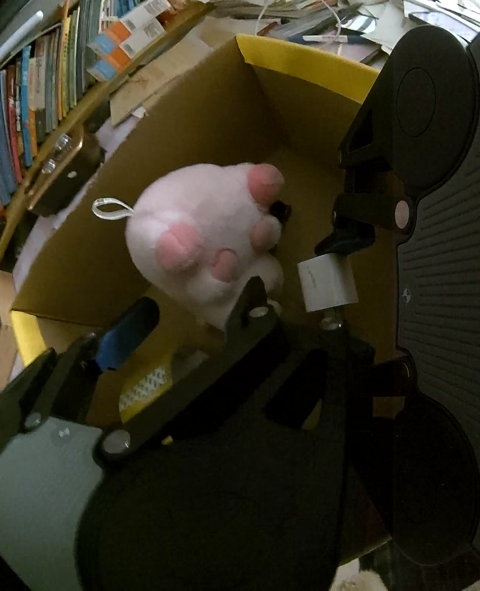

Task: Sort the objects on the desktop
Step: 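Lower the pig and plug into the yellow box and open both tools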

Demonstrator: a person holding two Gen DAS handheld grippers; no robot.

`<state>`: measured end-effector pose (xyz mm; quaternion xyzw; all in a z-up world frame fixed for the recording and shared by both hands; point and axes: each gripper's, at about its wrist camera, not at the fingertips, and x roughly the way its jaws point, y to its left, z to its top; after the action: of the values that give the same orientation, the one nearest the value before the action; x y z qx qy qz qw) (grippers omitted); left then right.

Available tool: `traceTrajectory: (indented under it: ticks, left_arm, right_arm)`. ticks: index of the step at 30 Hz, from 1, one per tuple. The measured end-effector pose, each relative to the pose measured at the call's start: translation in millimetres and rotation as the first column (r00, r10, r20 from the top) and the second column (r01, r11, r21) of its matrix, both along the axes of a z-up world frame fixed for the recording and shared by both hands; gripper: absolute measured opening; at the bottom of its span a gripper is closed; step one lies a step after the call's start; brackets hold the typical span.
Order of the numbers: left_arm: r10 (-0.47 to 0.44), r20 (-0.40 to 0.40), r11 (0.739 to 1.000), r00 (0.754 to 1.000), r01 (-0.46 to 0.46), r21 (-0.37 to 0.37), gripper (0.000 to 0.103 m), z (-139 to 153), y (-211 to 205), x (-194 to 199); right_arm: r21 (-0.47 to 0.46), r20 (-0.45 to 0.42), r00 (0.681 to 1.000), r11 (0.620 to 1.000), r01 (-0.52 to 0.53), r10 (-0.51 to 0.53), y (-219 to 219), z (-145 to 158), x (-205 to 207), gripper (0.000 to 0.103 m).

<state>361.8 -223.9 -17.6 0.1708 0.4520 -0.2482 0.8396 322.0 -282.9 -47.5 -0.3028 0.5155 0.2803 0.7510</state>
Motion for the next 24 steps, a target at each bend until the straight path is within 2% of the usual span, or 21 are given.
traceTrajectory:
  ticks: [2, 9, 11, 13, 19, 24]
  left_arm:
    - [0.001, 0.002, 1.0, 1.0, -0.001, -0.002, 0.063, 0, 0, -2]
    - [0.041, 0.062, 0.999, 0.997, -0.042, 0.006, 0.083, 7, 5, -6]
    - [0.05, 0.067, 0.999, 0.996, -0.05, -0.001, 0.084, 12, 9, -9]
    - [0.056, 0.081, 0.998, 0.995, -0.055, -0.021, 0.087, 21, 16, -17]
    - [0.125, 0.158, 0.987, 0.979, -0.107, -0.117, 0.091, 55, 38, -43]
    - [0.196, 0.229, 0.97, 0.954, -0.153, -0.191, 0.093, 81, 57, -70]
  right_arm:
    - [0.001, -0.006, 1.0, 1.0, 0.0, 0.0, -1, 0, -1, 0.045]
    - [0.024, 0.032, 0.999, 0.999, 0.026, -0.027, 0, 6, -3, 0.048]
    - [0.036, 0.08, 0.996, 0.999, 0.037, -0.04, 0, 12, -7, 0.061]
    - [0.051, 0.142, 0.989, 0.998, 0.042, -0.049, -4, 20, -15, 0.063]
    - [0.203, 0.222, 0.966, 0.975, 0.09, -0.135, -19, 54, -23, 0.063]
    - [0.318, 0.31, 0.919, 0.938, 0.141, -0.244, -32, 78, -39, 0.064]
